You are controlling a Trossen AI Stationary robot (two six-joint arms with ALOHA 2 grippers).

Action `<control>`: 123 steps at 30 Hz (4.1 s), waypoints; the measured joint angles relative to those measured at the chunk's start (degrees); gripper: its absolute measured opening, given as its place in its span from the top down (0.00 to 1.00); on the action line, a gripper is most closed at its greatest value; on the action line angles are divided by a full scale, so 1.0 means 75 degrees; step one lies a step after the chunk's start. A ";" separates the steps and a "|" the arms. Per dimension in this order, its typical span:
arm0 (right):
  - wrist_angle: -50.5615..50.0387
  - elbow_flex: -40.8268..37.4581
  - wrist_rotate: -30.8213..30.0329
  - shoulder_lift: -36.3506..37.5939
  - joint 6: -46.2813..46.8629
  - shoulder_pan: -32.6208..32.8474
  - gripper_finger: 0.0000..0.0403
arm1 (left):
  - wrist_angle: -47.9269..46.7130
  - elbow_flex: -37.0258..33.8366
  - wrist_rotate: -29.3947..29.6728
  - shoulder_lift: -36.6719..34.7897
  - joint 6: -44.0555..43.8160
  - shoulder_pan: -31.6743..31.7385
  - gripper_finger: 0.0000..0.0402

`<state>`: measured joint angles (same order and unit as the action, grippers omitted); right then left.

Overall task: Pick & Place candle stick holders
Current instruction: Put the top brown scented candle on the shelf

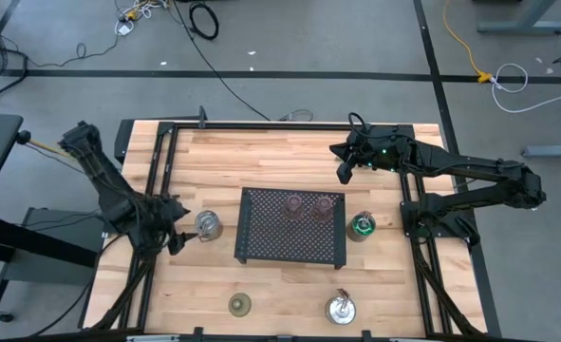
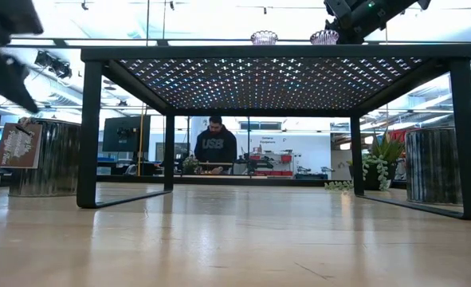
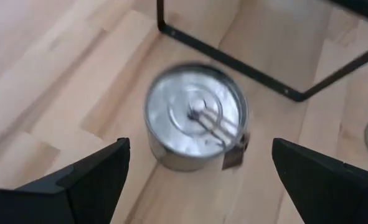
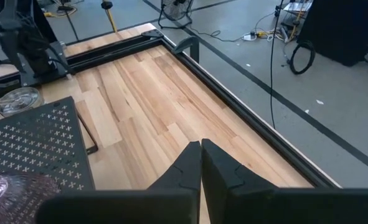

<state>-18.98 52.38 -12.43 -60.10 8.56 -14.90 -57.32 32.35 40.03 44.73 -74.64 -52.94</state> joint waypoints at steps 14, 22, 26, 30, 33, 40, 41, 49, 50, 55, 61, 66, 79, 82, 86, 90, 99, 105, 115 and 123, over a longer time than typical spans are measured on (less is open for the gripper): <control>0.0055 0.0000 -0.0026 0.0000 0.0200 0.0000 0.97 | 0.2689 -0.2285 0.0753 0.0035 -0.0593 -0.1170 0.02; 0.0137 0.0000 -0.0099 0.0000 0.0198 0.0000 0.97 | 0.3868 -0.3074 0.1960 0.0085 -0.0125 -0.1199 0.02; 0.0141 0.0000 -0.0084 0.0000 0.0312 0.0000 0.97 | 0.4174 -0.3085 0.2234 0.0089 0.0433 -0.1196 0.02; 0.0165 0.0000 -0.0084 0.0000 0.0407 0.0000 0.97 | 0.4201 -0.3160 0.2003 0.0102 0.0393 -0.1193 0.02; 0.0268 0.0000 -0.0082 0.0000 0.0532 0.0000 0.97 | 0.4274 -0.3168 0.2129 0.0187 0.0353 -0.1190 0.02; 0.0368 0.0000 -0.0081 0.0000 0.0597 0.0000 0.97 | 0.4401 -0.3192 0.3070 0.0449 0.0502 -0.1184 0.02; 0.0369 0.0000 -0.0081 0.0000 0.0597 0.0000 0.97 | 0.4422 -0.3193 0.3097 0.0476 0.0493 -0.1184 0.02; 0.0365 0.0000 -0.0081 0.0000 0.0597 0.0000 0.97 | 0.4912 -0.3193 0.3435 0.0660 0.0674 -0.1182 0.02; 0.0364 0.0000 -0.0081 0.0000 0.0597 0.0000 0.97 | 0.4917 -0.3193 0.3436 0.0685 0.0670 -0.1172 0.02; 0.0361 0.0000 -0.0081 0.0000 0.0597 0.0000 0.97 | 0.4965 -0.3193 0.3392 0.0910 0.0651 -0.0904 0.02; 0.0361 0.0000 -0.0080 0.0000 0.0597 0.0000 0.97 | 0.5193 -0.3193 0.3419 0.1204 0.0660 -0.0514 0.02; 0.0361 0.0000 -0.0078 0.0000 0.0597 0.0000 0.97 | 0.5824 -0.3193 0.3708 0.1466 0.1106 -0.0282 0.02; 0.0358 0.0000 -0.0077 0.0000 0.0596 0.0002 0.97 | 0.6483 -0.3187 0.3556 0.2278 0.1246 0.0741 0.04; 0.0357 0.0000 -0.0078 0.0000 0.0597 0.0000 0.97 | 0.6968 -0.3187 0.3606 0.2462 0.1683 0.0898 0.12; 0.0358 0.0000 -0.0078 0.0000 0.0596 0.0000 0.97 | 0.7529 -0.3185 0.3634 0.2606 0.2376 0.1058 0.31; 0.0356 0.0000 -0.0075 0.0000 0.0597 0.0000 0.97 | 0.7578 -0.3185 0.3632 0.2635 0.2443 0.1139 0.51; 0.0353 0.0000 0.0003 0.0000 0.0597 0.0003 0.97 | 0.7572 -0.3185 0.3056 0.2635 0.2448 0.1139 0.64; 0.0353 0.0000 0.0000 0.0000 0.0597 0.0003 0.97 | 0.7588 -0.3100 0.3110 0.2635 0.2522 0.1139 0.64; 0.0360 0.0000 -0.0005 -0.0027 0.0597 0.0003 0.97 | 0.7616 -0.3100 0.2801 0.2635 0.2639 0.1136 0.48; 0.0346 0.0000 -0.0008 -0.0367 0.0593 0.0003 0.97 | 0.7618 -0.3100 0.3414 0.2635 0.2438 0.1139 0.20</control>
<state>-16.39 52.38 -12.49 -62.85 13.01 -14.87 -0.19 9.10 65.63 64.49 -56.36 -44.40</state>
